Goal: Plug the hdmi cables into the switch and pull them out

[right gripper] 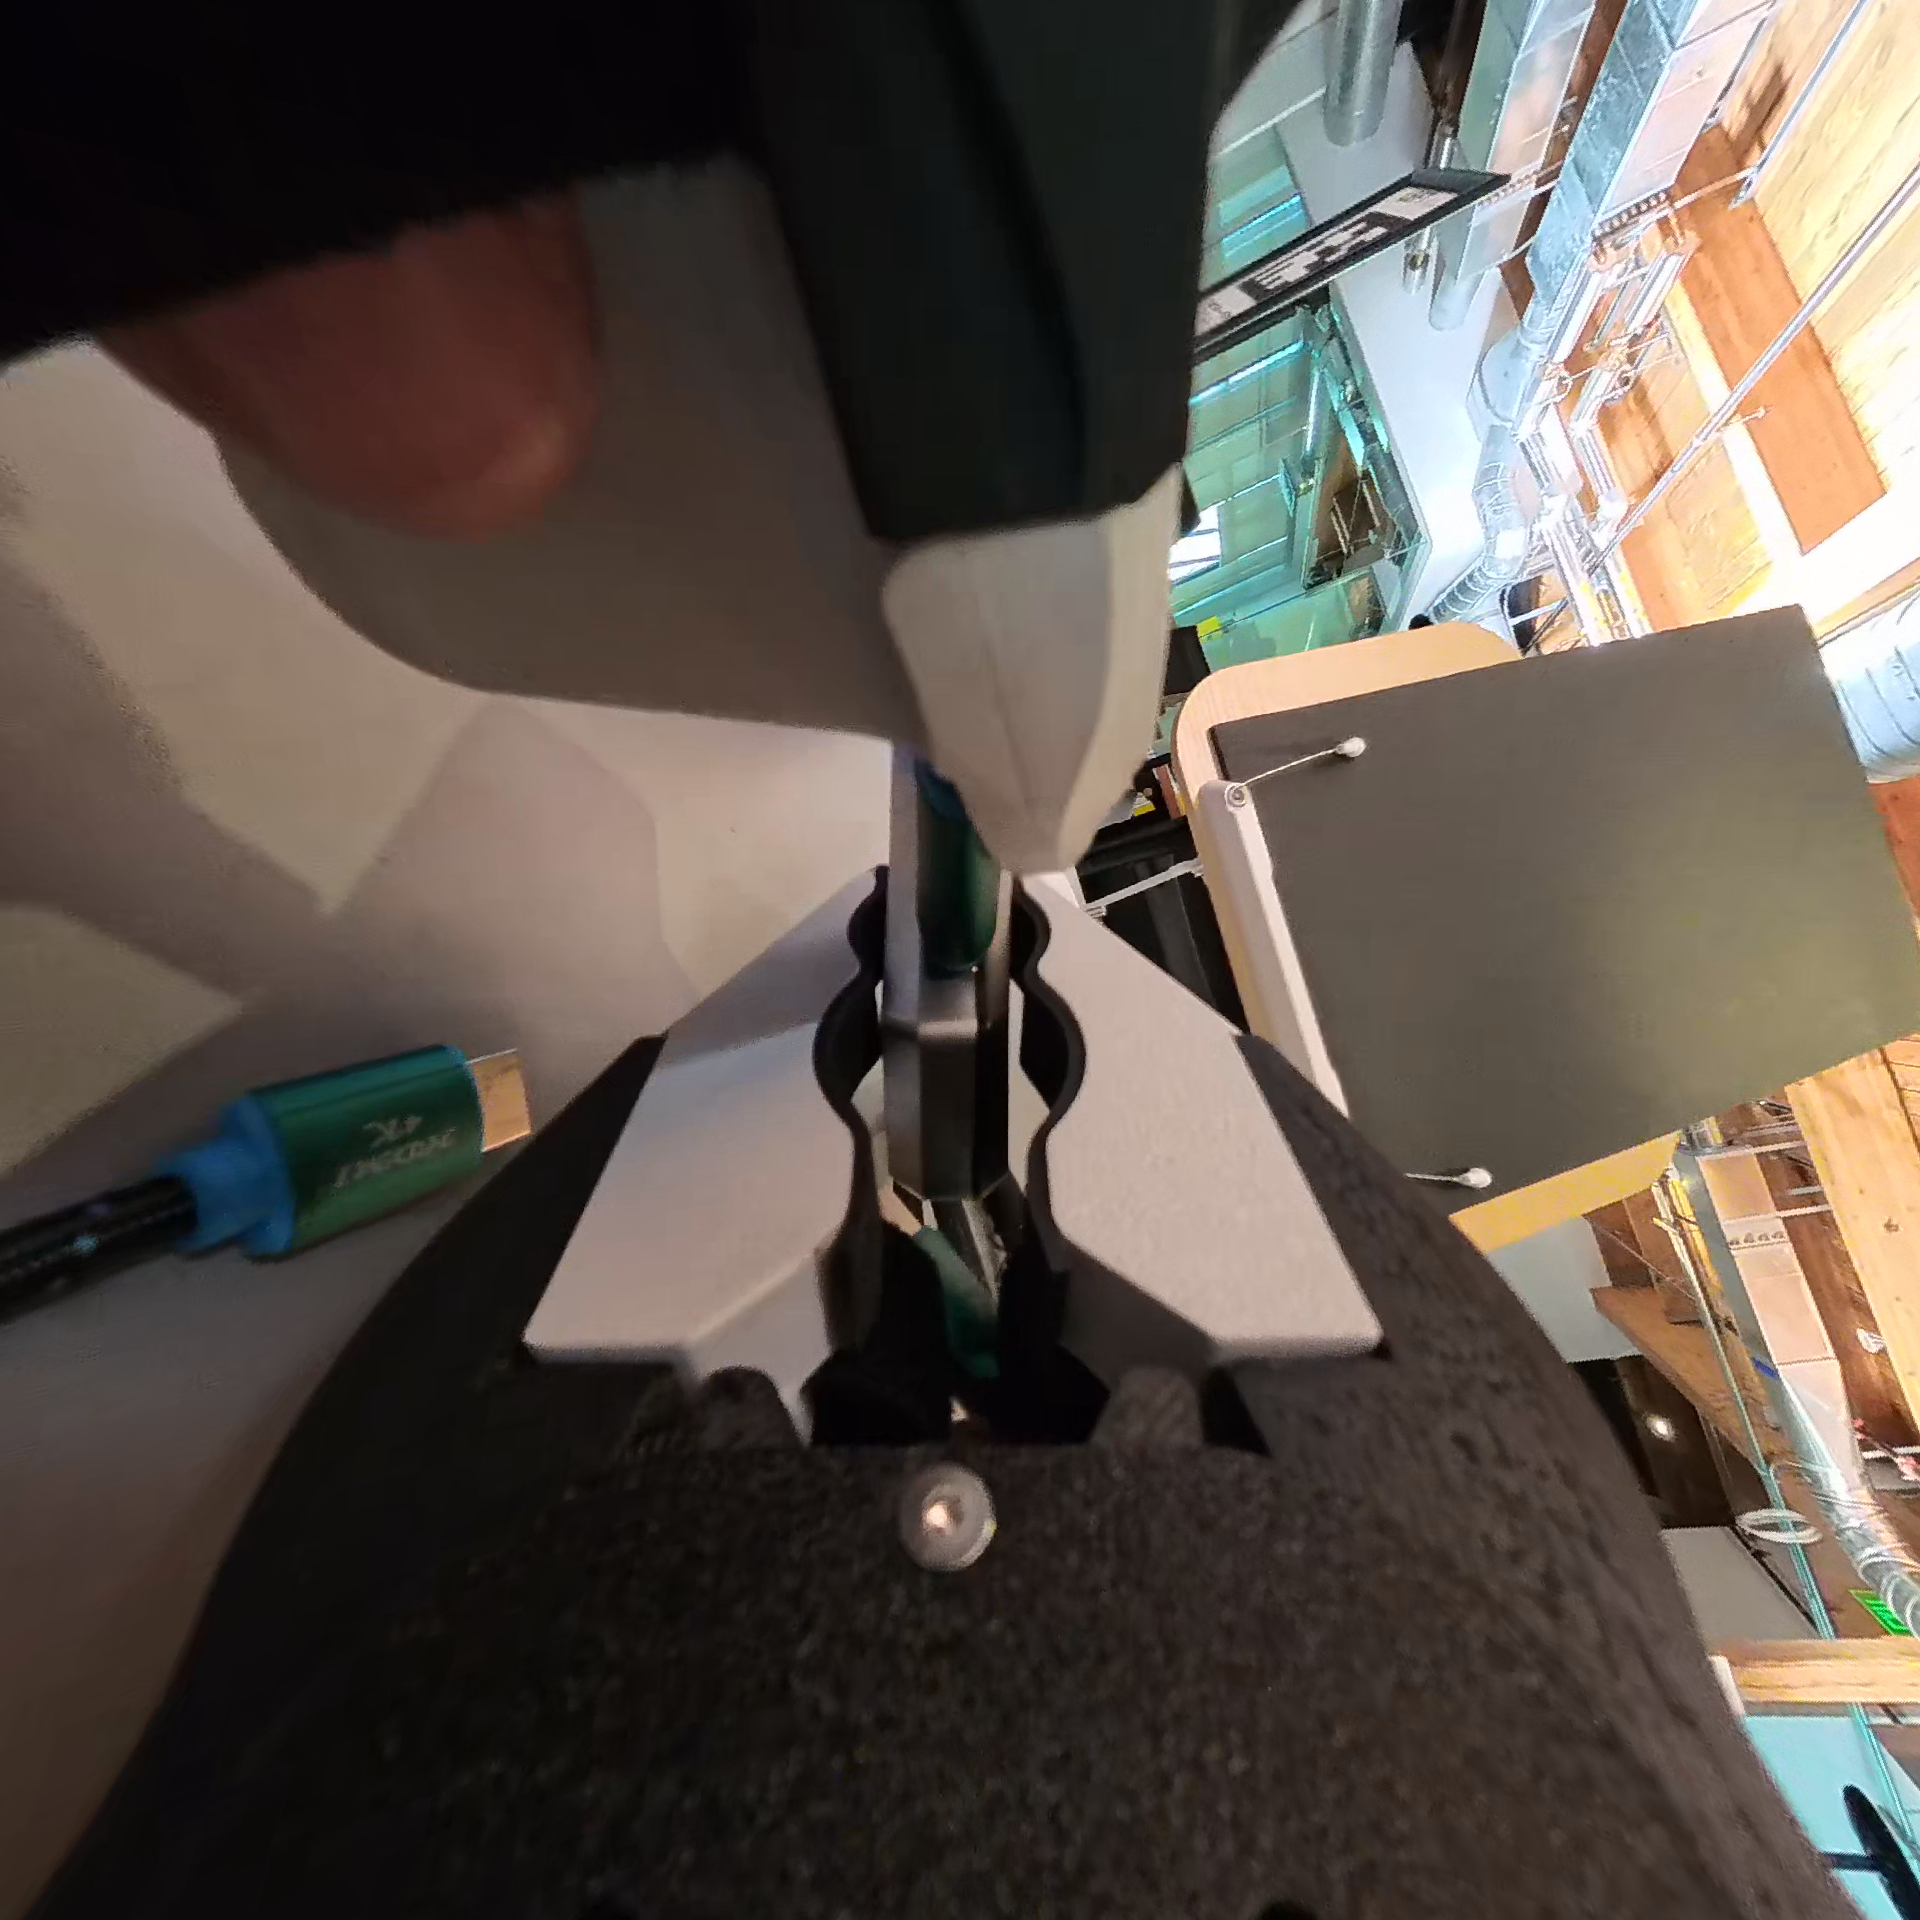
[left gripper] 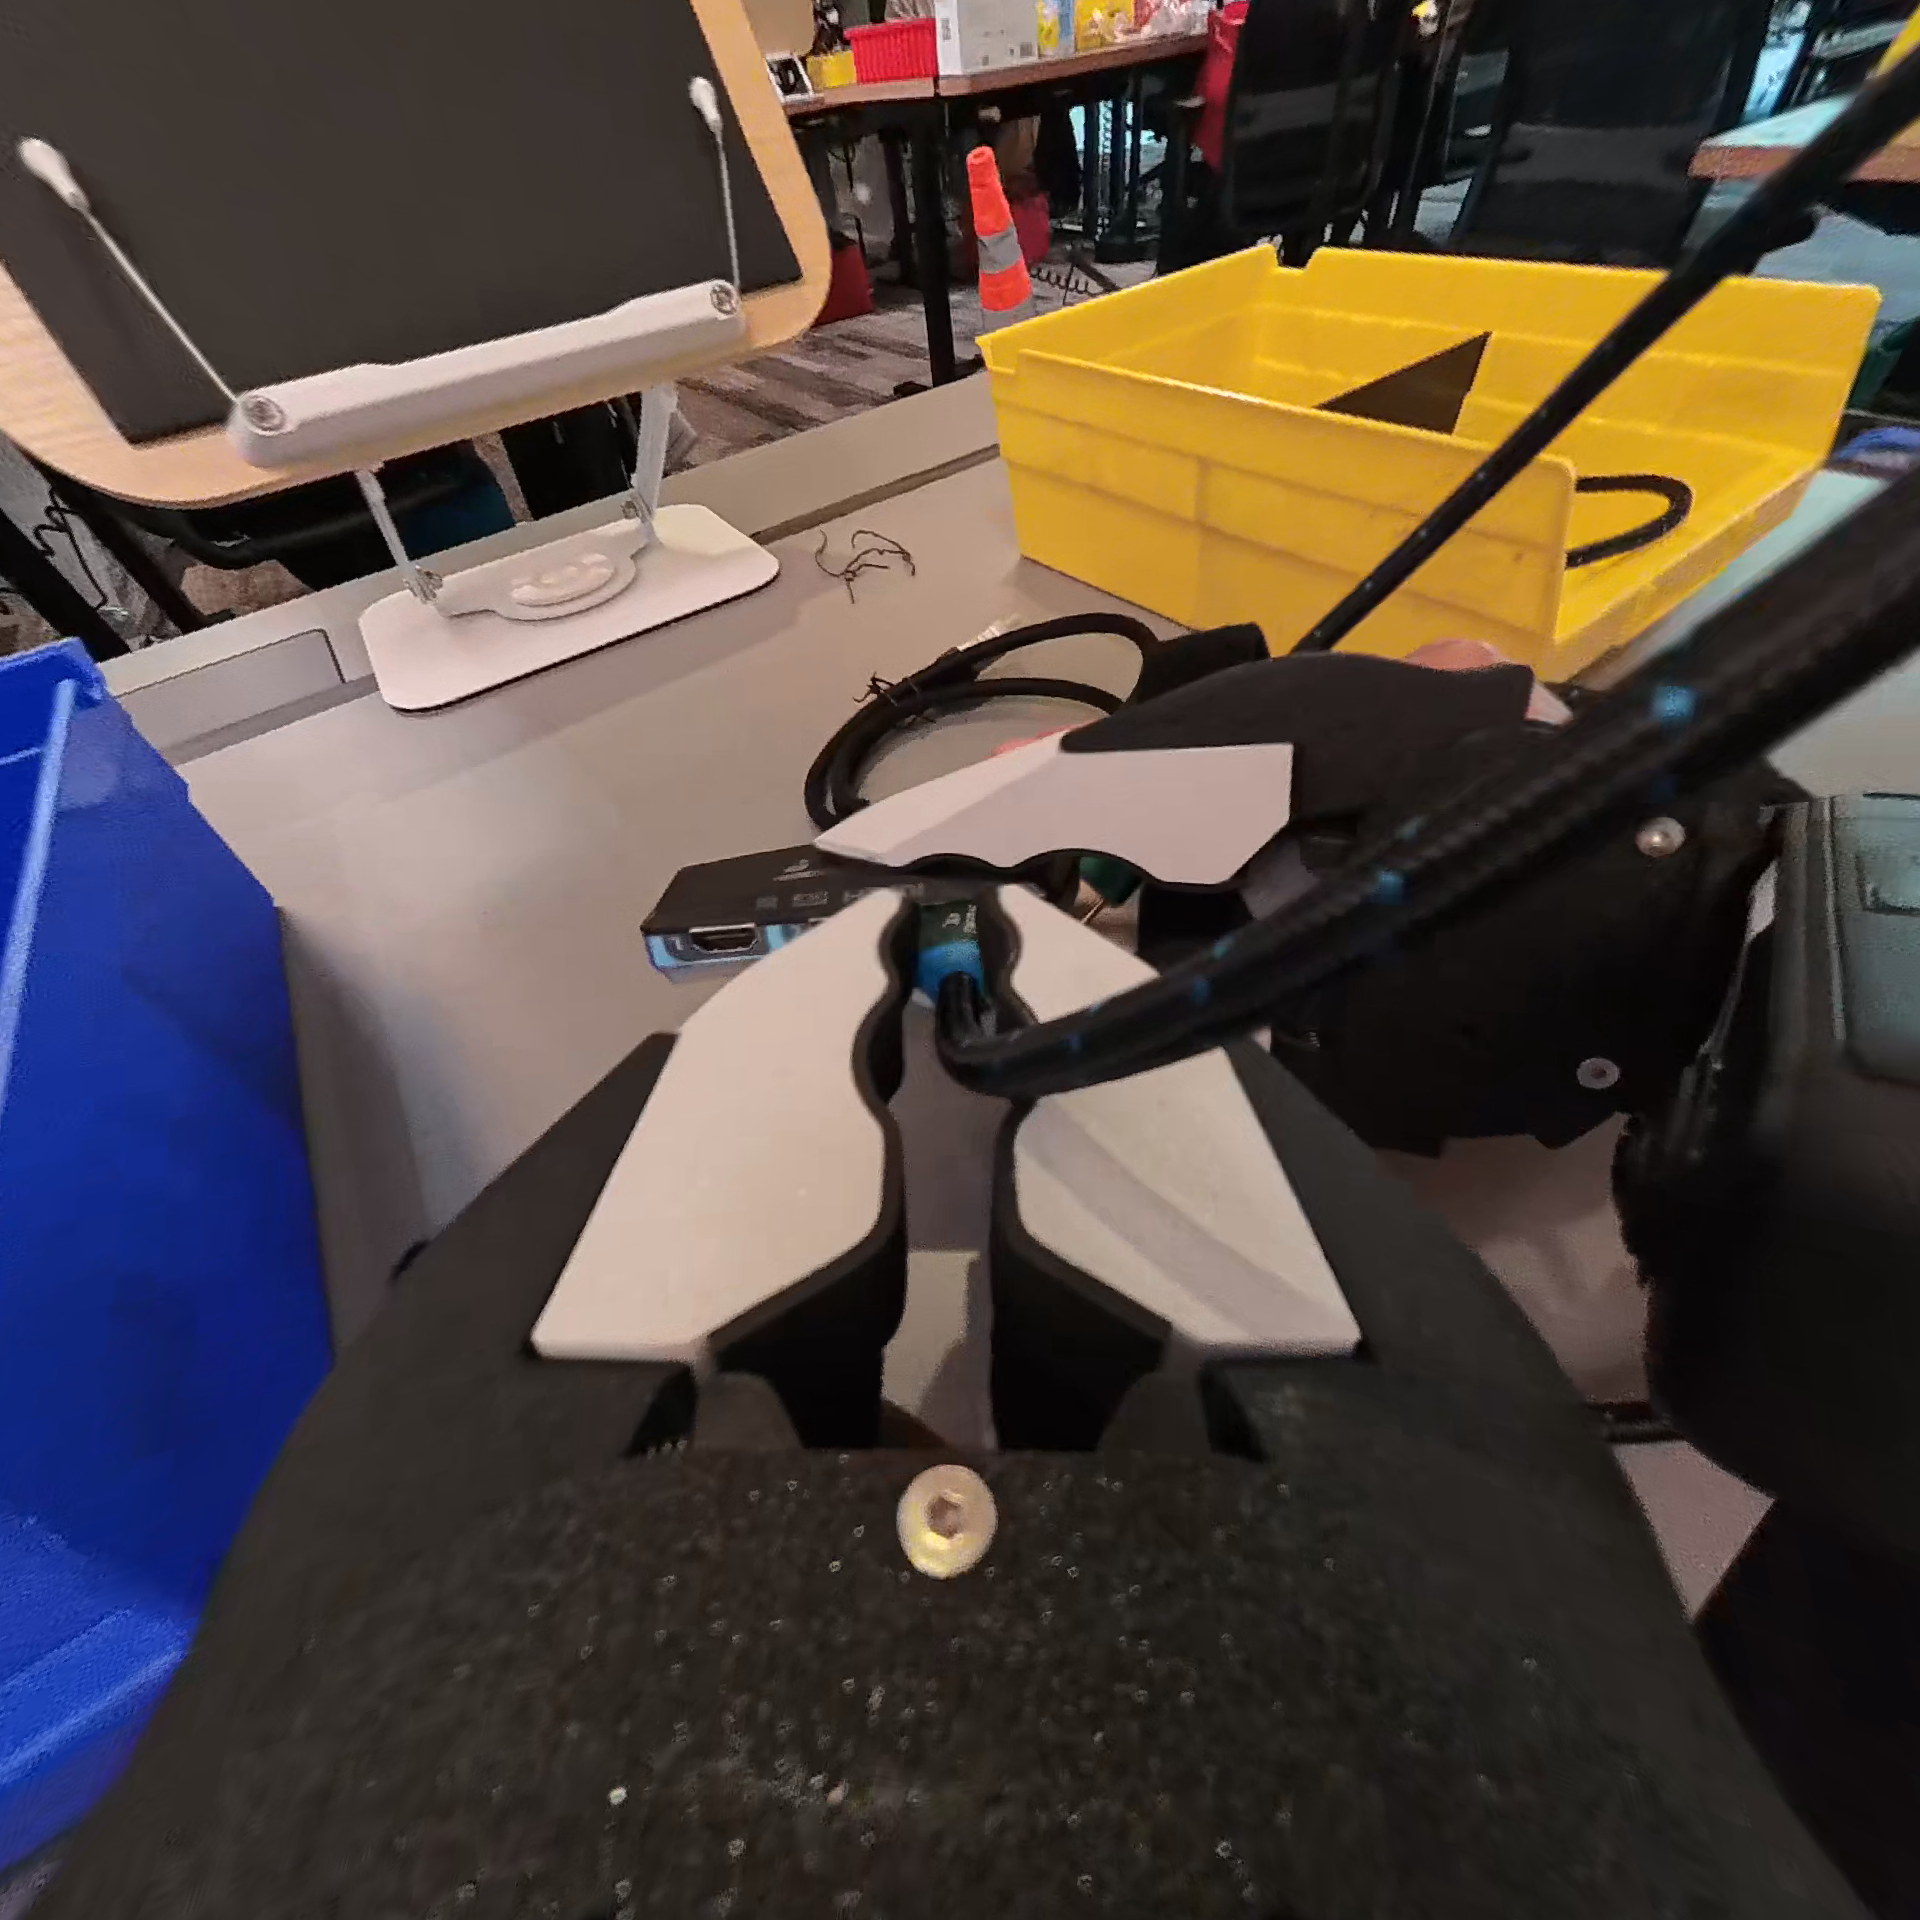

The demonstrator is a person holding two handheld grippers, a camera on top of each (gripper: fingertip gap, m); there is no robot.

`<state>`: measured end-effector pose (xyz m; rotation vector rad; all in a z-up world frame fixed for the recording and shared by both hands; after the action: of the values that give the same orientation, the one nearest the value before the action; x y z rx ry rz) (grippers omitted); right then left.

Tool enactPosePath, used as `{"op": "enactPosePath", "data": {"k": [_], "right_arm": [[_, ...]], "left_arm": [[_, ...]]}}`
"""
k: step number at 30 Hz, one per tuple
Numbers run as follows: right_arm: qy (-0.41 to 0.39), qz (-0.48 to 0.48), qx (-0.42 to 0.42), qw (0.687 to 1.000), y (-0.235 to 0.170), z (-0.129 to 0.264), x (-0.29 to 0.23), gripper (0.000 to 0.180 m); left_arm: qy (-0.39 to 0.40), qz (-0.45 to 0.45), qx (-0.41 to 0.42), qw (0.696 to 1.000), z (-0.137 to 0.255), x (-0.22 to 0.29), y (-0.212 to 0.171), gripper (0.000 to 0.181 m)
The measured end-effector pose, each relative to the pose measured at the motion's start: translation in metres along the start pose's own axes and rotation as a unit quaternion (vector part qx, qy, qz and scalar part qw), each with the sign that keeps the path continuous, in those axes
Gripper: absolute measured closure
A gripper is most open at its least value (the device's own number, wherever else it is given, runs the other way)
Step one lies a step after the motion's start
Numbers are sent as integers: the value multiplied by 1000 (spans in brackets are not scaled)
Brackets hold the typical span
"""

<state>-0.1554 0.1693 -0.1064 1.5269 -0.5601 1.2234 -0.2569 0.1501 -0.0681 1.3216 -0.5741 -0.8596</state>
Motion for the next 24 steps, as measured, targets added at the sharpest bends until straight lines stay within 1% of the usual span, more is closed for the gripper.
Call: {"op": "enactPosePath", "data": {"k": [3, 4, 5, 8, 9, 11, 16, 24], "right_arm": [[-2, 0, -2, 1000, 0, 1, 1, 159], [-2, 1, -5, 1000, 0, 1, 1, 159], [-2, 3, -6, 1000, 0, 1, 0, 159], [-2, 3, -7, 1000, 0, 0, 0, 159], [0, 5, -7, 1000, 1, 0, -1, 159], [4, 9, -2, 1000, 3, 1, -3, 159], [5, 7, 1, 1000, 2, -1, -2, 159], [-25, 15, 26, 999, 9, -3, 5, 158]], "left_arm": [[2, 1, -2, 1000, 2, -3, 1, 151], [-5, 7, -4, 1000, 2, -3, 1, 142], [-12, 15, -8, 1000, 2, -2, 0, 140], [-27, 23, -32, 999, -1, 0, -6, 141], [-25, 25, -34, 999, -2, 0, -7, 143], [-21, 29, -31, 999, -3, -1, -8, 159], [-15, 28, -45, 998, -4, -3, -5, 160], [18, 12, -24, 999, 5, -2, 4, 160]]}}
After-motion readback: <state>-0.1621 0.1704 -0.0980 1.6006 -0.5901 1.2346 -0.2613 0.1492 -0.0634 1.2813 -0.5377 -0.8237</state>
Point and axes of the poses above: each gripper's, where its closed fingertips meet, z back along the fingers, y out of its top, x = y × z across the jaws, the point moved 9 cm from there along z, back along the fingers, and after that the axes turned 5 degrees about x, right-handed, at the moved point
